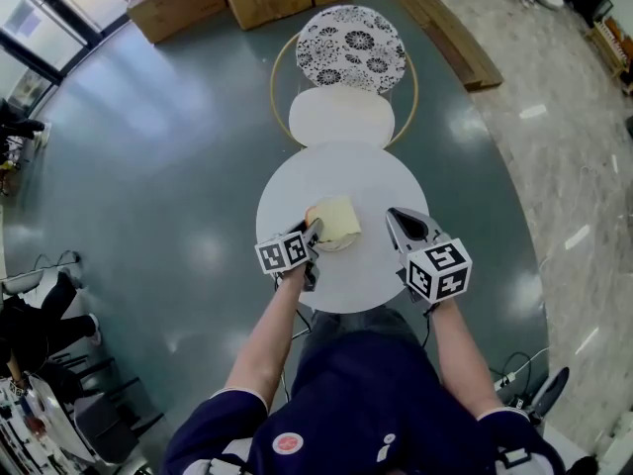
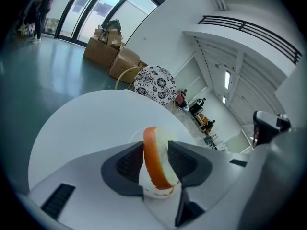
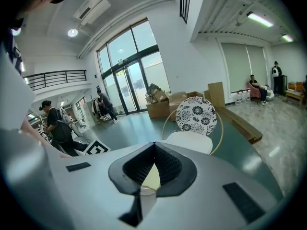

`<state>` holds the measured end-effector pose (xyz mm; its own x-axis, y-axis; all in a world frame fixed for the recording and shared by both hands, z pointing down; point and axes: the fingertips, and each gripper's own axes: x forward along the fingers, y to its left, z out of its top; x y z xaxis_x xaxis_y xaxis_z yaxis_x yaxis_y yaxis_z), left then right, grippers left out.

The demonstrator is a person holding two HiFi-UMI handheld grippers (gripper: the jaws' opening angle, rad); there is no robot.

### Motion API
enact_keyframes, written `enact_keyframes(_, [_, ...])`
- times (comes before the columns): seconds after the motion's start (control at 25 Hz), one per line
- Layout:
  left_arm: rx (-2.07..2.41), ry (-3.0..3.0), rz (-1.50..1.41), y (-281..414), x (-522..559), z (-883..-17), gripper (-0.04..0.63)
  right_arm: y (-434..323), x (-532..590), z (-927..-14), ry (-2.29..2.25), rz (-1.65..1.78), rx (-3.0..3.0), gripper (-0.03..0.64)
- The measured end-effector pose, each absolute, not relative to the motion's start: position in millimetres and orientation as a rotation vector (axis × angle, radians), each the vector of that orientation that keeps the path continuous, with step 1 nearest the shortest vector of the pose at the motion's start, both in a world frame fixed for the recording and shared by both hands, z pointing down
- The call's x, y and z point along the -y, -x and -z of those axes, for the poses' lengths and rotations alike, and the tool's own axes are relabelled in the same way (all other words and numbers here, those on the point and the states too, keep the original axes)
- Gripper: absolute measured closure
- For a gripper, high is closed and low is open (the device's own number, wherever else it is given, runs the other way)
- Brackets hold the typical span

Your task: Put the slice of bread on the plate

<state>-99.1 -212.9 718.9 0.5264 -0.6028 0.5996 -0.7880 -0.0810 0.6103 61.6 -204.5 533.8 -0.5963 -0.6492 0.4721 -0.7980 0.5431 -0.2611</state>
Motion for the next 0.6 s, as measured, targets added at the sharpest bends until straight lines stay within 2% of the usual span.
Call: enact_keyframes(0.6, [1.236,-1.721,-0.360,106,213,-740,0.442,-53,211,-536,-1.169,-0.649,2.463,0.611])
